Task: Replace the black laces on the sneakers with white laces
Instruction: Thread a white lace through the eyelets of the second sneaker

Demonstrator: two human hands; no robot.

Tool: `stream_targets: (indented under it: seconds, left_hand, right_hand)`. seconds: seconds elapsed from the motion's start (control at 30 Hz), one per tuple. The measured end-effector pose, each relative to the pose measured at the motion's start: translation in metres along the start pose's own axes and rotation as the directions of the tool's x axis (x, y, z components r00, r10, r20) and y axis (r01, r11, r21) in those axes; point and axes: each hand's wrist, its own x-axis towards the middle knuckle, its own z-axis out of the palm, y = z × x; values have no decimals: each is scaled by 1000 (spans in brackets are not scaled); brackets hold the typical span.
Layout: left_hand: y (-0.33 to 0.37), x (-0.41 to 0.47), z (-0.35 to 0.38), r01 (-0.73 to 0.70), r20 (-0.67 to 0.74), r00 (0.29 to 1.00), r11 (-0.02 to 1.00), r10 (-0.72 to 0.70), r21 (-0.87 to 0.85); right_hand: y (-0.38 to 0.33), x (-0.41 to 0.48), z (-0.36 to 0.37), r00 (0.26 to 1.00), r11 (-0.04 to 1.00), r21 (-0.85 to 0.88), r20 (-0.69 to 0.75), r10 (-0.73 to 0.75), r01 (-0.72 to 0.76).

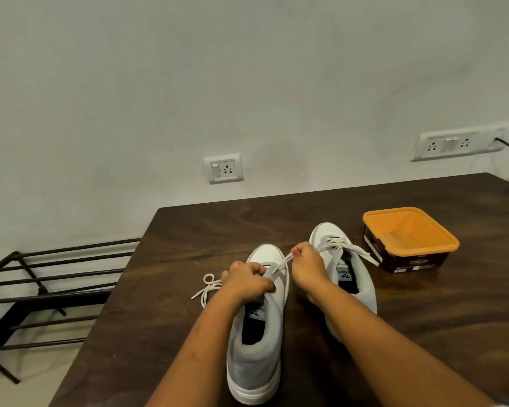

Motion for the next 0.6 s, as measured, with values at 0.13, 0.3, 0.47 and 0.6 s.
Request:
stream_targets:
  seconds: [0.13, 0.3, 0.47, 0.6]
  left_hand:
    - [0, 0, 2, -21, 1, 1000, 999, 21, 30]
    - [0, 0, 1, -30, 11, 1000, 999, 29, 42]
    - [1, 0, 3, -32, -1, 999, 999, 32, 26]
    - [-2, -1, 0, -25, -8, 1000, 1000, 25, 7]
  right_hand:
    - [-4, -2, -2, 974, 958, -200, 137, -181, 206]
    - [-10, -8, -20, 838, 696, -472, 377, -396, 541]
    - [-9, -11, -19, 759, 461, -623, 376, -531, 631]
    - [-6, -9, -19, 803, 591, -567, 250, -540, 574]
